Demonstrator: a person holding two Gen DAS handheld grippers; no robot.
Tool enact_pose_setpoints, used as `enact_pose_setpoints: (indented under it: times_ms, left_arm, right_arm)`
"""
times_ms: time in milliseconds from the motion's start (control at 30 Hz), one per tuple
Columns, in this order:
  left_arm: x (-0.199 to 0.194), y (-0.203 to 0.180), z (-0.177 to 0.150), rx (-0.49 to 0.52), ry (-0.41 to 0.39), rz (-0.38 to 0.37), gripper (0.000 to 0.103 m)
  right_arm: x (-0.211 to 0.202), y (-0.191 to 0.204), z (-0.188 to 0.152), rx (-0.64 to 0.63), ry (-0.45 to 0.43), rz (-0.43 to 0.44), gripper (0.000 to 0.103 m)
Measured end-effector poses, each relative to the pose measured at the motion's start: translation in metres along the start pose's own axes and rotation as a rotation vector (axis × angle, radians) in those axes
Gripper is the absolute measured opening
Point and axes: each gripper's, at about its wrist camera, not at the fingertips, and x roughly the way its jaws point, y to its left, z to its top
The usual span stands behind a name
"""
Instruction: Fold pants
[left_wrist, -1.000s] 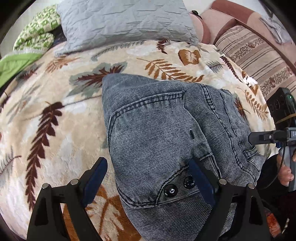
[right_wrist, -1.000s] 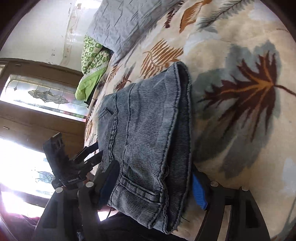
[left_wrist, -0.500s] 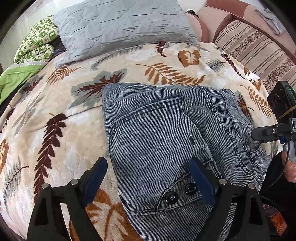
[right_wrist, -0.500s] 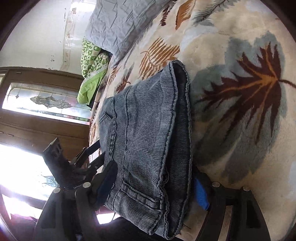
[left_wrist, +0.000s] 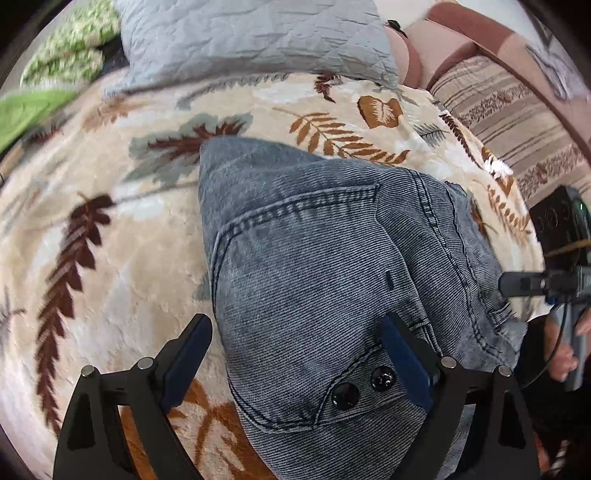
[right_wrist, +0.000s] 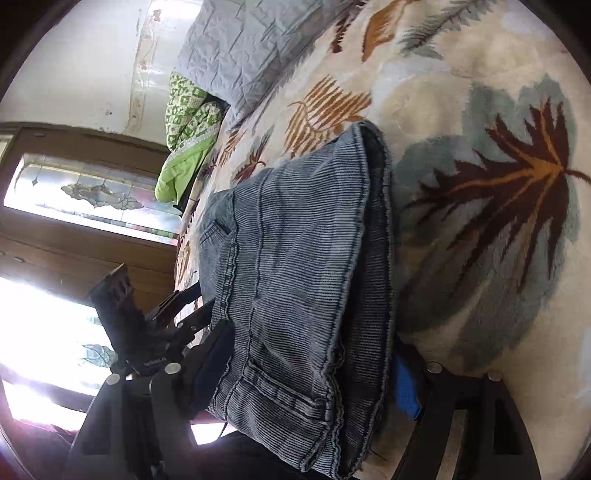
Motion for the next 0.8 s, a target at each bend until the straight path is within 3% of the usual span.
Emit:
enact_pose_setpoints:
  times_ms: [133, 333, 567, 667, 800]
  left_arm:
    - [-0.008, 0.002, -0.003, -0.013, 0.002, -0.040, 0.092]
    - [-0.007, -0.010, -0.006, 0.057, 0.012, -0.017, 0.093]
    - [0.001, 0.001, -0.005, -0.001, 0.041, -0.087, 0.092]
    - [-0.001, 0.001, -0.006, -0.006, 0.030, -0.099, 0.084]
    - [-0.008, 0.008, -0.005, -0.057, 0.012, -0.118, 0.060]
  right_arm:
    - [0.006, 0.020, -0.004, -0.065, 0.005, 0.045, 0.080]
    - [0.023, 0.020, -0.003, -0.067, 0.020, -0.009, 0.081]
    - [0.028, 0.030, -0.011, -0.133, -0.011, -0.030, 0.084]
    - [0.028, 0.033, -0.009, -0.133, -0.005, -0.044, 0.084]
    - [0.029, 0.033, -0.004, -0.089, 0.003, -0.028, 0.083]
